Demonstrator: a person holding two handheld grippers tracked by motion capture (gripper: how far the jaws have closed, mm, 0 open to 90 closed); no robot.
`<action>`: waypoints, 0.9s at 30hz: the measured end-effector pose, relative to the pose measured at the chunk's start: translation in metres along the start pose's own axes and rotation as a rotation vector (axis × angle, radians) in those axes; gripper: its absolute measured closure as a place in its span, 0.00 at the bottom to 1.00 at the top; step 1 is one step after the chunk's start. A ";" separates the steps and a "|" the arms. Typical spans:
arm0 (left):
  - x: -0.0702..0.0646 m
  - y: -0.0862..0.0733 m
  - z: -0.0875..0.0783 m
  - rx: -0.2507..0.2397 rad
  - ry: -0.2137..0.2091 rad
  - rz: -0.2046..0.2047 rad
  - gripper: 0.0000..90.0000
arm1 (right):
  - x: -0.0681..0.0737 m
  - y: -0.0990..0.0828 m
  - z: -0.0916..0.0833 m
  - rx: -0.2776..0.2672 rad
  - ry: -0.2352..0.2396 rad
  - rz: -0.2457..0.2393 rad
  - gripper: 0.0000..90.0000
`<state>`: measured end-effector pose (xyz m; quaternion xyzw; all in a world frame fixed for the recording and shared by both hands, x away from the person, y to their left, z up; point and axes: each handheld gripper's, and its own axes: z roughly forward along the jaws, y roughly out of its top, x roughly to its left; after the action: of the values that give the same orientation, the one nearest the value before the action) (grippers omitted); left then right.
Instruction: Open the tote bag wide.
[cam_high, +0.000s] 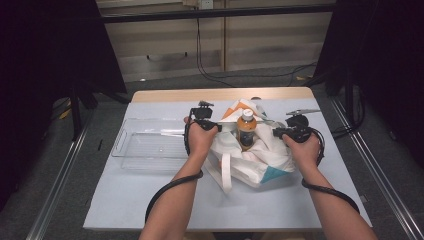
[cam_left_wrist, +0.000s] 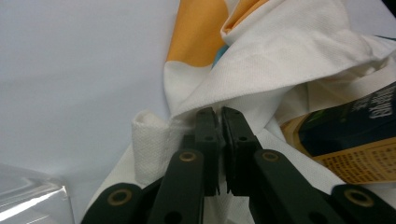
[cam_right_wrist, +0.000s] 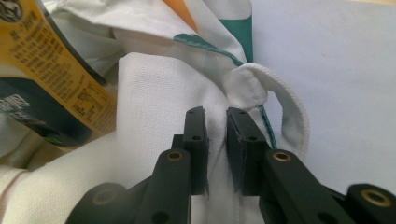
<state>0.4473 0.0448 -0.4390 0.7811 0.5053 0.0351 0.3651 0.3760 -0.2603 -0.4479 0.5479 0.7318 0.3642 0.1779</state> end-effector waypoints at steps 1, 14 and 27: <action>-0.001 0.000 -0.001 -0.009 -0.010 -0.001 0.91 | 0.001 0.001 -0.001 -0.002 0.000 0.000 0.87; -0.019 0.005 -0.027 -0.103 -0.026 0.061 0.79 | 0.007 0.006 -0.007 0.008 -0.031 -0.017 0.87; -0.023 -0.014 -0.023 -0.039 -0.095 0.039 0.95 | 0.011 0.007 -0.007 0.011 -0.046 -0.027 0.86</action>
<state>0.4157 0.0415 -0.4240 0.7843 0.4713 0.0148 0.4032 0.3722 -0.2520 -0.4365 0.5473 0.7367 0.3452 0.1965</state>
